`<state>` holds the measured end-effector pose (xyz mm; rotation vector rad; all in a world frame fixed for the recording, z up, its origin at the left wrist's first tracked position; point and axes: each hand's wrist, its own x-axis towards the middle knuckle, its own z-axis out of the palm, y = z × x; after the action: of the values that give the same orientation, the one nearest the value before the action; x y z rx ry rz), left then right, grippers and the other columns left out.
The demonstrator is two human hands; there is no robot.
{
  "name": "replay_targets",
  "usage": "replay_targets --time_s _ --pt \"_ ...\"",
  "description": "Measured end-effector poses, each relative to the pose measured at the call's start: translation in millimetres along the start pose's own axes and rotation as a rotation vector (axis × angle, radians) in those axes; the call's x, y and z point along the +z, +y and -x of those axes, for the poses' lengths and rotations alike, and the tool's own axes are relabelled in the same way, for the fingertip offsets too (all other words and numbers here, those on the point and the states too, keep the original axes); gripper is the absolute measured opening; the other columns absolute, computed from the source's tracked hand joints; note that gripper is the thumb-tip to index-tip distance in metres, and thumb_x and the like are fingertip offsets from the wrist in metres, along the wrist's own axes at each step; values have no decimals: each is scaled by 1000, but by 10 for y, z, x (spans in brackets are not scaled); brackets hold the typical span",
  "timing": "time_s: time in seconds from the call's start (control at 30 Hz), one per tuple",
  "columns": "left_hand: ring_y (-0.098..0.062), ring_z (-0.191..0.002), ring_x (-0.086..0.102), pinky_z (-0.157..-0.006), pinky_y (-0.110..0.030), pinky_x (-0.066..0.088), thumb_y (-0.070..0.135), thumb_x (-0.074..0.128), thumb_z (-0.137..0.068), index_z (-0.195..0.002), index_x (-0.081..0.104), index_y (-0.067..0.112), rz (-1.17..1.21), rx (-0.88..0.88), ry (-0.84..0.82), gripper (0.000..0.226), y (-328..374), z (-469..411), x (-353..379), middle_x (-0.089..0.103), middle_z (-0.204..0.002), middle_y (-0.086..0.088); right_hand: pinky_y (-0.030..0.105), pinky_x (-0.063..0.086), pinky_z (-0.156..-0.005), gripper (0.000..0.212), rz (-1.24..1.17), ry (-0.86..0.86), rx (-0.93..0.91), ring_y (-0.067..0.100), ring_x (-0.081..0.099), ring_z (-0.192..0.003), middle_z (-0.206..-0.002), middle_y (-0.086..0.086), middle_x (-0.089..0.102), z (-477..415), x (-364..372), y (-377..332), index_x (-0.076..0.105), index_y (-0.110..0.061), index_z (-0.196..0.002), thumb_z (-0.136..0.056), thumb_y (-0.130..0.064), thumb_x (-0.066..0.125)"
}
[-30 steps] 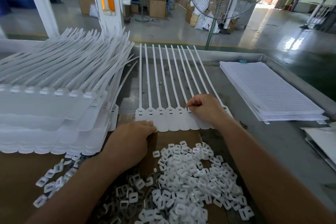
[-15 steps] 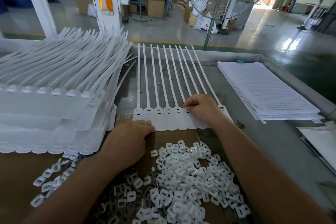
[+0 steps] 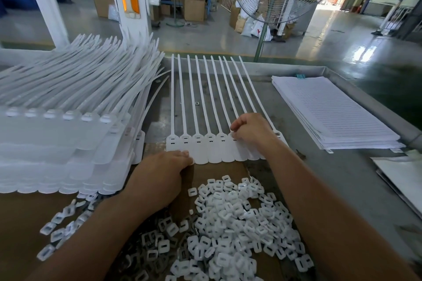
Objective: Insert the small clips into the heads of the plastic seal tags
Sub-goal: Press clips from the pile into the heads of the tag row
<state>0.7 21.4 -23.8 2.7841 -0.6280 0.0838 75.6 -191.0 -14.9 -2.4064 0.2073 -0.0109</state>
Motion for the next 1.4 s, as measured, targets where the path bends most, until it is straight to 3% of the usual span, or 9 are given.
replay_targets --time_s 0.23,0.33,0.43,0.5,0.63,0.83,1.1,1.27,1.4 --pt "0 -132 29 -108 -18 17 6 40 -88 -135 41 32 28 -23 -2 53 10 -8 -6 34 -144 15 19 40 -74 10 -24 -26 -119 5 53 -85 -85 -14 56 117 -25 100 59 -26 -87 -88 -16 59" --pt "1 -132 28 -108 -17 16 5 40 -88 -135 41 31 33 -28 -6 54 12 -9 -19 34 -144 15 12 37 -61 7 -17 -109 -141 0 52 -79 -86 -16 55 219 -105 123 61 -27 -93 -88 -22 58" --pt "0 -134 25 -109 -19 15 6 40 -88 -137 37 32 26 -37 -40 55 24 -16 -33 31 -146 16 10 39 -65 15 -33 -135 -198 1 54 -83 -89 -15 56 350 -183 148 61 -25 -102 -87 -25 61" --pt "0 -134 24 -110 -20 15 6 39 -88 -137 36 32 24 -45 -59 56 23 -24 -40 30 -146 16 8 41 -66 14 -20 -139 -248 -1 56 -82 -87 -17 57 440 -238 113 62 -24 -100 -86 -24 63" --pt "0 -134 23 -110 -21 15 5 37 -89 -137 36 33 31 -62 -59 56 11 -29 -28 30 -146 17 11 49 -67 12 -5 -268 -321 -2 62 -72 -76 -18 65 609 -312 -6 65 -30 -78 -81 -20 69" --pt "0 -134 23 -110 -21 15 6 37 -89 -137 36 34 24 -66 -57 55 11 -19 -26 29 -146 18 7 45 -67 8 178 -416 -351 -7 56 -68 -73 -18 61 753 -170 -132 71 -22 -86 -78 -20 72" --pt "1 -134 24 -109 -20 16 7 38 -90 -136 37 33 20 -66 -54 54 19 -10 -20 31 -145 18 16 44 -72 4 304 -462 -342 2 52 -76 -76 -16 55 806 -145 -178 63 -21 -85 -83 -19 66" --pt "1 -134 23 -109 -20 16 6 38 -89 -136 37 35 20 -66 -59 55 19 -15 -24 30 -145 19 19 50 -65 16 87 -391 -309 4 61 -71 -76 -7 62 788 -200 -118 51 -22 -77 -90 -14 56" --pt "1 -134 24 -109 -20 17 7 38 -89 -136 37 34 17 -66 -55 55 15 -16 -20 31 -145 19 20 54 -60 15 -167 -237 -247 8 64 -63 -75 1 66 722 -260 -29 55 -18 -77 -86 -7 61"
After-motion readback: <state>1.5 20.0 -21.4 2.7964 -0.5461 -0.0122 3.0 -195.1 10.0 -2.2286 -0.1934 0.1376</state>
